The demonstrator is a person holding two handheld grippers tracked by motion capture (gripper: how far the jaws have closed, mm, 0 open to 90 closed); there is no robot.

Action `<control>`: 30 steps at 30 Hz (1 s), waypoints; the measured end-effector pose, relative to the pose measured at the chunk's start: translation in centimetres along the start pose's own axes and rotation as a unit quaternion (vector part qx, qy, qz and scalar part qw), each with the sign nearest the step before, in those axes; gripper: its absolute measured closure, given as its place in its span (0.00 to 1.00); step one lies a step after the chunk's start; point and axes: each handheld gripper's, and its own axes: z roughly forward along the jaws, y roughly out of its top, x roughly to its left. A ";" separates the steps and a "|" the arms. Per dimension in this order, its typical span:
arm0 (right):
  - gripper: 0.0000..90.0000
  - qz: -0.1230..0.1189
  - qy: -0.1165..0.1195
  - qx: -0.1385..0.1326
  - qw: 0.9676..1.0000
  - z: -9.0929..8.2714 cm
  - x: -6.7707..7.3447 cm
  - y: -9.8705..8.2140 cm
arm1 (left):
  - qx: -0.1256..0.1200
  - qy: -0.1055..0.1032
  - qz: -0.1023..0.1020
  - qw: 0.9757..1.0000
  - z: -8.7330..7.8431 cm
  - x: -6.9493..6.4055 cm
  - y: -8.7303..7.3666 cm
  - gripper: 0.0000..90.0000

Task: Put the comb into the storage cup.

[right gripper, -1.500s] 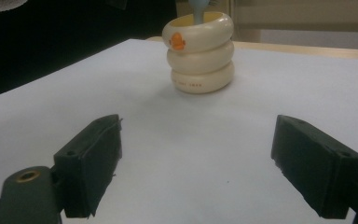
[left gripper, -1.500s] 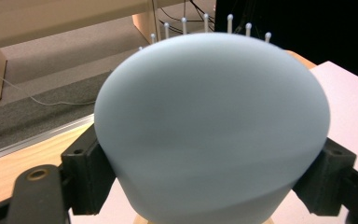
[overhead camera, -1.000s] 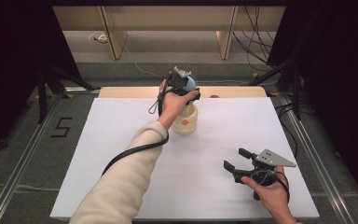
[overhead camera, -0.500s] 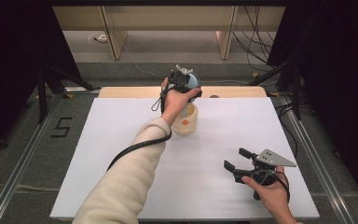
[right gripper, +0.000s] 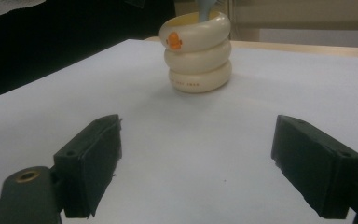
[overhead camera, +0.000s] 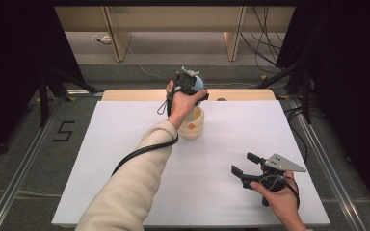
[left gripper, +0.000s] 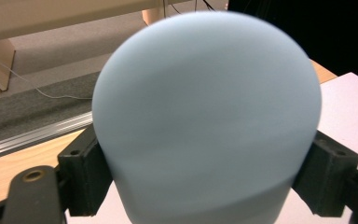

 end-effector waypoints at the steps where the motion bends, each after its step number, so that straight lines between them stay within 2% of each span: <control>1: 0.19 0.000 0.000 0.000 1.000 0.0 0.0 0.0 | 0.002 0.002 0.002 1.000 0.0 0.0 -0.1 0.19; 13: 0.19 0.000 0.000 -0.002 1.000 0.0 0.0 0.0 | 0.005 0.001 0.001 1.000 0.1 0.1 -0.4 0.19; 19: 0.19 0.000 0.000 0.000 1.000 0.0 0.0 0.0 | 0.004 -0.001 0.006 1.000 -0.5 0.2 -0.4 0.18; 24: 0.19 0.000 0.000 0.001 1.000 0.0 0.1 0.0 | 0.002 -0.012 0.010 1.000 -1.3 0.3 -0.5 0.17; 30: 0.19 -0.001 0.000 0.002 1.000 0.1 0.1 0.0 | -0.006 -0.012 0.011 1.000 -2.0 0.7 -0.5 0.17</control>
